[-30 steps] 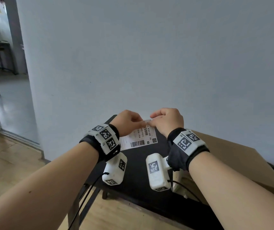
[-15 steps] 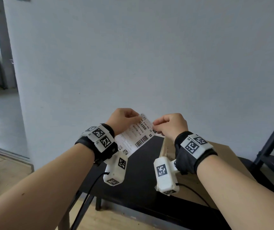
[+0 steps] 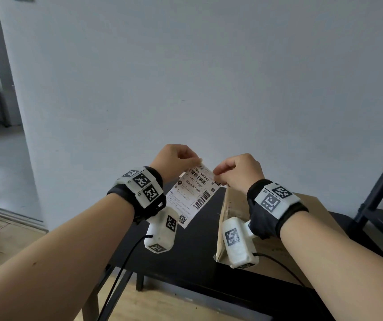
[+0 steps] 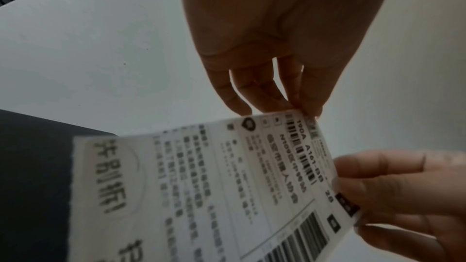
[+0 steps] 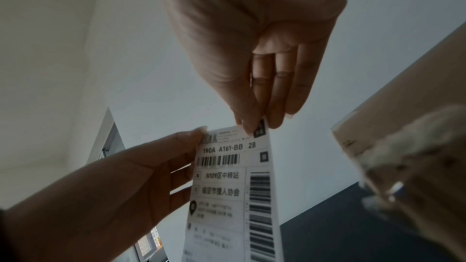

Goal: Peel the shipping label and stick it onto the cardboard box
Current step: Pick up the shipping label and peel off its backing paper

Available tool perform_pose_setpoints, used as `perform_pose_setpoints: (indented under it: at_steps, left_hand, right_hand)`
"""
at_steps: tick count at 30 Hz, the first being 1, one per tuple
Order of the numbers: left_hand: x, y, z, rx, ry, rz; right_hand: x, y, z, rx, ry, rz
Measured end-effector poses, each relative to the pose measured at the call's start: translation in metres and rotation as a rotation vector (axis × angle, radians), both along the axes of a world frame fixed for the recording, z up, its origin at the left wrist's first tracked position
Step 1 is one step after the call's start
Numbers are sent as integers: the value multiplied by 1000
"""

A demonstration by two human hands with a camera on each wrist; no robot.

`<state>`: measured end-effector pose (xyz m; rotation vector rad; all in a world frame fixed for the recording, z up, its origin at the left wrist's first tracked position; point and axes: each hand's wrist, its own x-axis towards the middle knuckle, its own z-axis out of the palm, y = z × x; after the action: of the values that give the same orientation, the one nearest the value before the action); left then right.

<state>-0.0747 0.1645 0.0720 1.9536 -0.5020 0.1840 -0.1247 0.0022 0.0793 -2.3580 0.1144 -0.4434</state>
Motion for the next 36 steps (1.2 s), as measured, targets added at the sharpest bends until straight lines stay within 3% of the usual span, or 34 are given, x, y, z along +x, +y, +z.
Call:
perform_pose_setpoints:
  at_steps: [5,12,17,23,36]
  left_hand:
    - [5,3,-5,85,12,17]
    - [10,5,-10,9,86,33]
    - [11,6,-12,-97,146,10]
    - [5,1,-11,-101,166,-57]
    - [1,3,-11,-108,148,-128]
  right_hand:
    - [4,-3,0,-2,-28,-1]
    - [11,-5,-6,51,-54,-15]
    - [11,-2,-7,43,-179,-85]
    - [13,19,-9,18,-56,75]
    - [14,22,-12,179,-37,55]
